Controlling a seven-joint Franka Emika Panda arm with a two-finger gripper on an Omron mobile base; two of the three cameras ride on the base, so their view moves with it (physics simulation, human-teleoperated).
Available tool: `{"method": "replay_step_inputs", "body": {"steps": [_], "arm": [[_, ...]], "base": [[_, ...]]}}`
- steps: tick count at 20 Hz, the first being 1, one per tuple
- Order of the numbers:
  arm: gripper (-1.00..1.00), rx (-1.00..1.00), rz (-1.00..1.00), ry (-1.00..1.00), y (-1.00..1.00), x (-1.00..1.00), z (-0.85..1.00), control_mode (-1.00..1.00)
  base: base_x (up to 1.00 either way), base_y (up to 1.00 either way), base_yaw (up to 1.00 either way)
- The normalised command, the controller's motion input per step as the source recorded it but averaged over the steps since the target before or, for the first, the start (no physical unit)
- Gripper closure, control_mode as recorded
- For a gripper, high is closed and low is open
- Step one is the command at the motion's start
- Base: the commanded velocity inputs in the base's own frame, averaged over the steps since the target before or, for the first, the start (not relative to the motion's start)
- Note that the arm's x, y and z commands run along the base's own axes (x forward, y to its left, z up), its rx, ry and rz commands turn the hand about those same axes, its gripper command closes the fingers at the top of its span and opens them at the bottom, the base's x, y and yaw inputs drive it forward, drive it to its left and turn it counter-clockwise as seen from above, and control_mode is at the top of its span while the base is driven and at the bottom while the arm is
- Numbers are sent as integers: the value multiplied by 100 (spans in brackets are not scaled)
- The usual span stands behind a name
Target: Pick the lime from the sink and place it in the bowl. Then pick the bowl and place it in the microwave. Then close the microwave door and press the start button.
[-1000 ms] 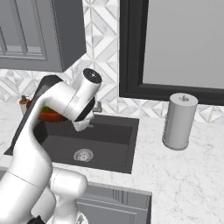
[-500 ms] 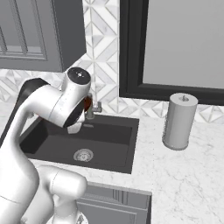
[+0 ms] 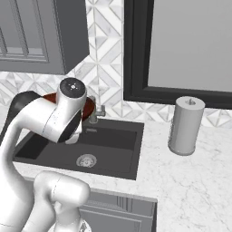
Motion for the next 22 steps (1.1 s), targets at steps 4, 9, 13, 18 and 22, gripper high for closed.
{"method": "replay_step_inputs", "body": {"steps": [4,9,13,18,22], "arm": [[100,0,0,0,0,0,0,100],[100,0,0,0,0,0,0,100],[100,0,0,0,0,0,0,100],[100,0,0,0,0,0,0,100],[100,0,0,0,0,0,0,100]], "base": [[-77,0,0],[-100,0,1],[-74,1,19],[-39,6,48],[-33,9,69]]}}
